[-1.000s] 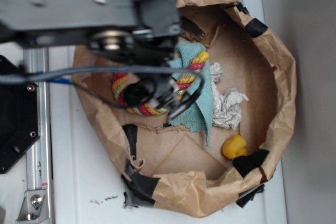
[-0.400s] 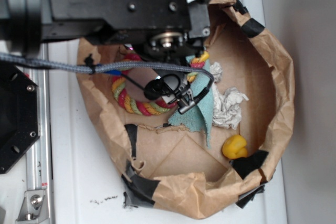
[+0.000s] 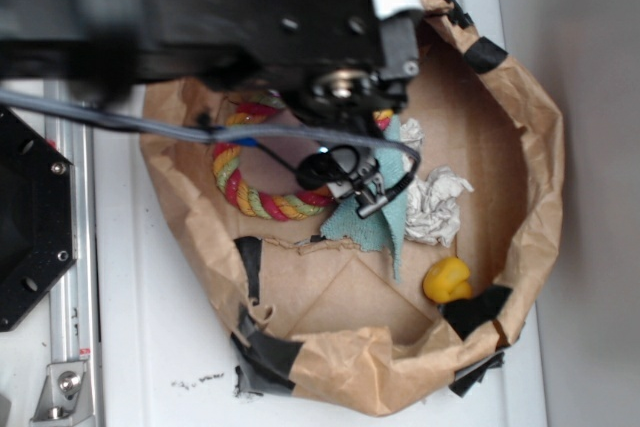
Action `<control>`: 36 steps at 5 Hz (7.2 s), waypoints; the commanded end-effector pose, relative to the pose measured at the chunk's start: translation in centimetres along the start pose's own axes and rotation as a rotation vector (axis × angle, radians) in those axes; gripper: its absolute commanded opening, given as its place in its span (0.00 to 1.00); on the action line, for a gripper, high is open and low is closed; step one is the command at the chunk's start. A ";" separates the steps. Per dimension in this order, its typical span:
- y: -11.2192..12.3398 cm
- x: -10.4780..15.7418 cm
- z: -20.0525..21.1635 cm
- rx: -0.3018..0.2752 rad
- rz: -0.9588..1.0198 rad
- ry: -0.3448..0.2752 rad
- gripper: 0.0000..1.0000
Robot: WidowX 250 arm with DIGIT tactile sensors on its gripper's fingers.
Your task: Grab the multicolored rope.
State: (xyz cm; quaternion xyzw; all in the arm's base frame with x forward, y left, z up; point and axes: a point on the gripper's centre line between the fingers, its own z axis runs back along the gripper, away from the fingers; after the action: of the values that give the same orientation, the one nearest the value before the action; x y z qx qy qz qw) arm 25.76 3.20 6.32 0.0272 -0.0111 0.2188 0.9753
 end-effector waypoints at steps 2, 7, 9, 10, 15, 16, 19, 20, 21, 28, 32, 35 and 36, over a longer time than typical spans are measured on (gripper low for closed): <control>-2.3 -2.6 -5.8 0.044 -0.307 0.019 1.00; 1.4 0.4 9.3 -0.231 -0.090 -0.145 0.00; -0.8 -1.2 15.1 -0.124 -0.175 -0.174 0.00; -0.5 -1.4 11.8 -0.120 -0.196 -0.126 1.00; 2.1 -3.5 0.6 -0.134 -0.275 0.030 1.00; 2.5 -3.1 -1.6 -0.206 -0.327 0.051 1.00; -1.1 -4.6 -4.6 -0.246 -0.395 0.072 0.00; -1.5 -5.0 -4.9 -0.237 -0.395 0.084 0.00; -2.0 -5.5 -4.6 -0.248 -0.403 0.092 0.00; -2.9 -3.1 -5.7 -0.282 -0.325 0.047 0.63; -1.1 -5.3 -5.0 -0.291 -0.337 0.051 0.00; -0.8 -4.2 0.4 -0.320 -0.271 0.009 0.00; -0.9 -2.6 5.5 -0.207 -0.244 0.000 0.00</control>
State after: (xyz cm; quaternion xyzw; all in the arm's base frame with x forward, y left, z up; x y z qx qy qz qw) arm 23.86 0.75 10.69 -0.0735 -0.0031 0.1082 0.9914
